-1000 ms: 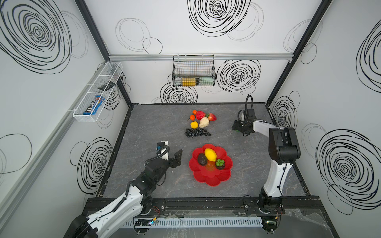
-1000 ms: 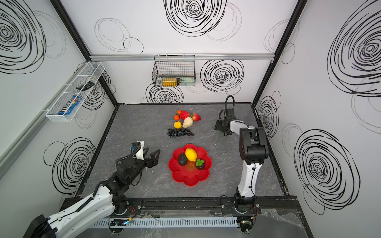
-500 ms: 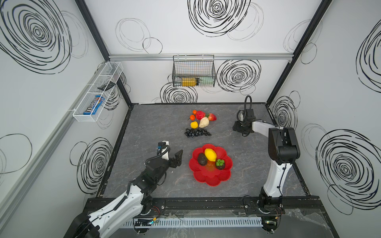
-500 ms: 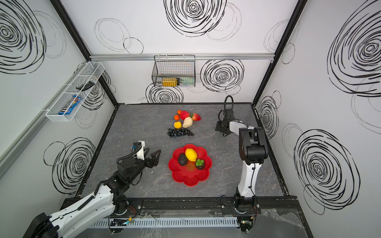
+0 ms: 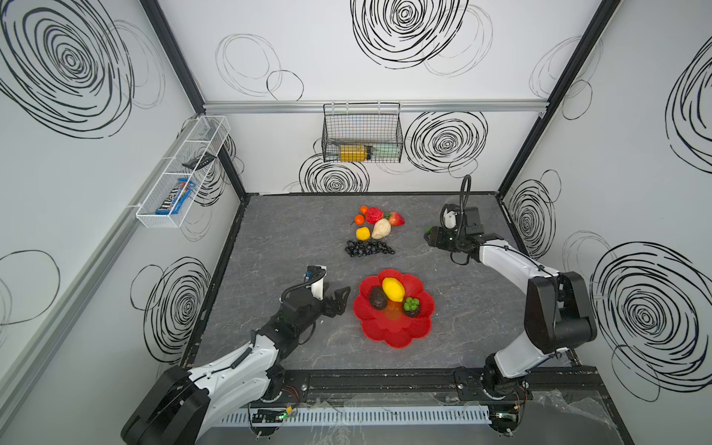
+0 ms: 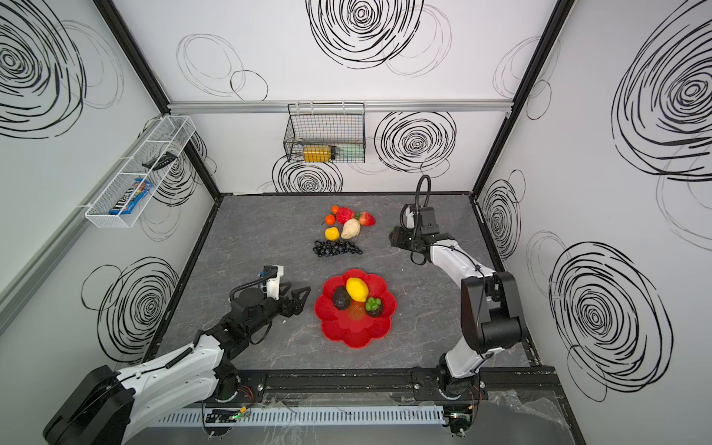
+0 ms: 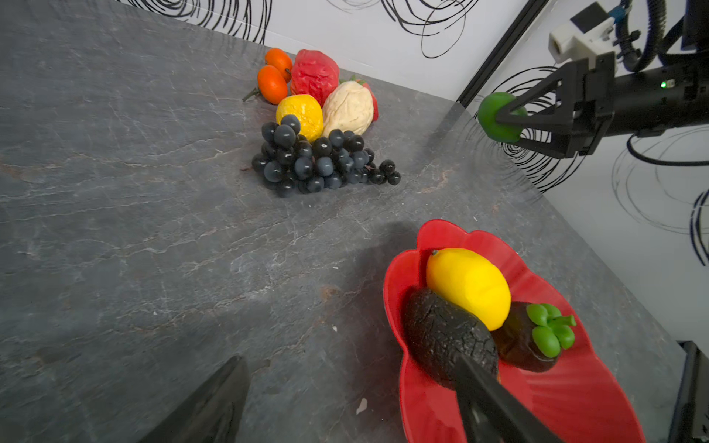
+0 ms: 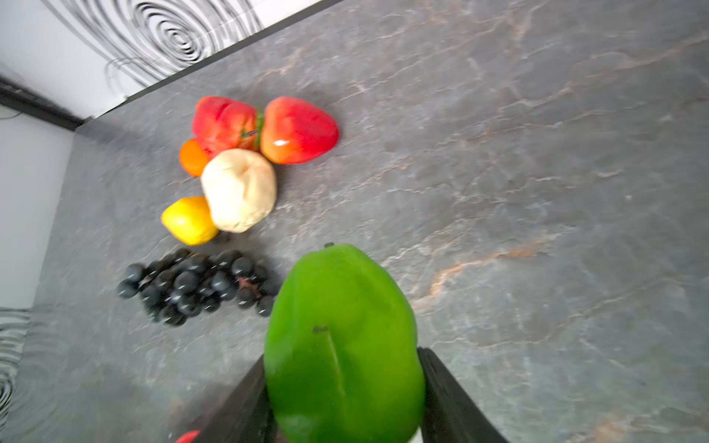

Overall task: Arrange fruit in a fruit bowl
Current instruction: Pick up the fruit from the top-right of the table, then place the fruit in the fruit bowl.

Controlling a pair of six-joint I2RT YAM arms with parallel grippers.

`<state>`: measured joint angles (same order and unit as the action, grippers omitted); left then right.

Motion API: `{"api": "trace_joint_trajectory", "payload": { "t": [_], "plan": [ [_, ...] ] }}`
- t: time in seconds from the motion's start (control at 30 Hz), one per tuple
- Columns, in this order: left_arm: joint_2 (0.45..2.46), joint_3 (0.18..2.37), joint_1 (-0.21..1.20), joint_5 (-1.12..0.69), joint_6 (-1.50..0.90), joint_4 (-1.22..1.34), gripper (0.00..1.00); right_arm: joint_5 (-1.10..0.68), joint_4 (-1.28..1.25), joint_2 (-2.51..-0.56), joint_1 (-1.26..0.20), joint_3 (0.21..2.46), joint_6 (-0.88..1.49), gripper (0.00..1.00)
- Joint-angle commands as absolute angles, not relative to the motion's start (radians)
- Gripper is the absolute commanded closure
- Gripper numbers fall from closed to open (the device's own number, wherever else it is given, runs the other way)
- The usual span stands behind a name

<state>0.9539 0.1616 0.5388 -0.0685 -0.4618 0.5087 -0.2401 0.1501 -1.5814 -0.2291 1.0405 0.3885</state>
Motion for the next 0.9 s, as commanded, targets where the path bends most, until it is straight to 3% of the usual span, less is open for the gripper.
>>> {"api": "trace_joint_trajectory", "payload": {
  "t": [0.0, 0.5, 0.87],
  "plan": [
    [0.985, 0.206, 0.526, -0.171, -0.513, 0.642, 0.12, -0.287, 0.124, -1.520, -0.309, 0.984, 0.387, 0.43],
    [1.095, 0.347, 0.543, -0.368, -0.826, 0.716, 0.11, -0.257, -0.103, -1.335, -0.665, 0.773, 0.400, 0.43],
    [1.185, 0.414, 0.607, -0.412, -0.933, 0.756, 0.13, -0.068, -0.261, -1.237, -0.868, 0.656, 0.329, 0.43]
  ]
}}
